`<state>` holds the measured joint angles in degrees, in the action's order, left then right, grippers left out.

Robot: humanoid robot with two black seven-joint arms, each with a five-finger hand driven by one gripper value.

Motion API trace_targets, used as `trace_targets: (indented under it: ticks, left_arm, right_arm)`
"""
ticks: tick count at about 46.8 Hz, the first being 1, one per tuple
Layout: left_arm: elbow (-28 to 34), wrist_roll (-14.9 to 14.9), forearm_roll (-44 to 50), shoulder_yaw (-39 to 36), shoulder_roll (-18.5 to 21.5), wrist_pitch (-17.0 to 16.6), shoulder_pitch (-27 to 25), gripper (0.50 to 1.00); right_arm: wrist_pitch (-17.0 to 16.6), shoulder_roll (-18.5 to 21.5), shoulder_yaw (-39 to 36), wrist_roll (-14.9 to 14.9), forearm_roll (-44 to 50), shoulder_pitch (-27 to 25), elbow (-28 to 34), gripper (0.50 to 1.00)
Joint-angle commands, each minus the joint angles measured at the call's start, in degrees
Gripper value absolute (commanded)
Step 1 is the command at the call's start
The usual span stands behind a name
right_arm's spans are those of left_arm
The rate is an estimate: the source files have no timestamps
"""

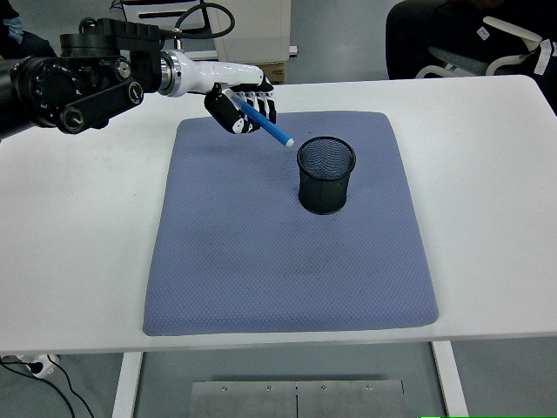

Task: Left hand places marker in pen holder

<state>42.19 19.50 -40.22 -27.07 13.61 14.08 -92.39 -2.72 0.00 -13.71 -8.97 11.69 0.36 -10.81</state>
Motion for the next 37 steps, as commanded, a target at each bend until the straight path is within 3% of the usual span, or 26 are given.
trace_targets:
  ticks: [1, 20, 37]
  left_arm:
    - [-0.7, 0.0, 1.2, 0.1, -1.6, 0.0, -0.1, 0.5]
    - [-0.7, -0.1, 7.0, 2.5, -6.8, -0.1, -0.1, 0.5]
    - [-0.4, -0.8, 16.3, 4.2, -8.4, 0.0, 0.1, 0.5]
  right_arm:
    - [0.0, 0.0, 0.0, 0.0, 0.0, 0.0, 0.0, 1.0]
    - [0.0, 0.0, 0.0, 0.0, 0.0, 0.0, 0.0, 1.0]
    - [0.0, 0.0, 0.0, 0.0, 0.0, 0.0, 0.0, 1.0]
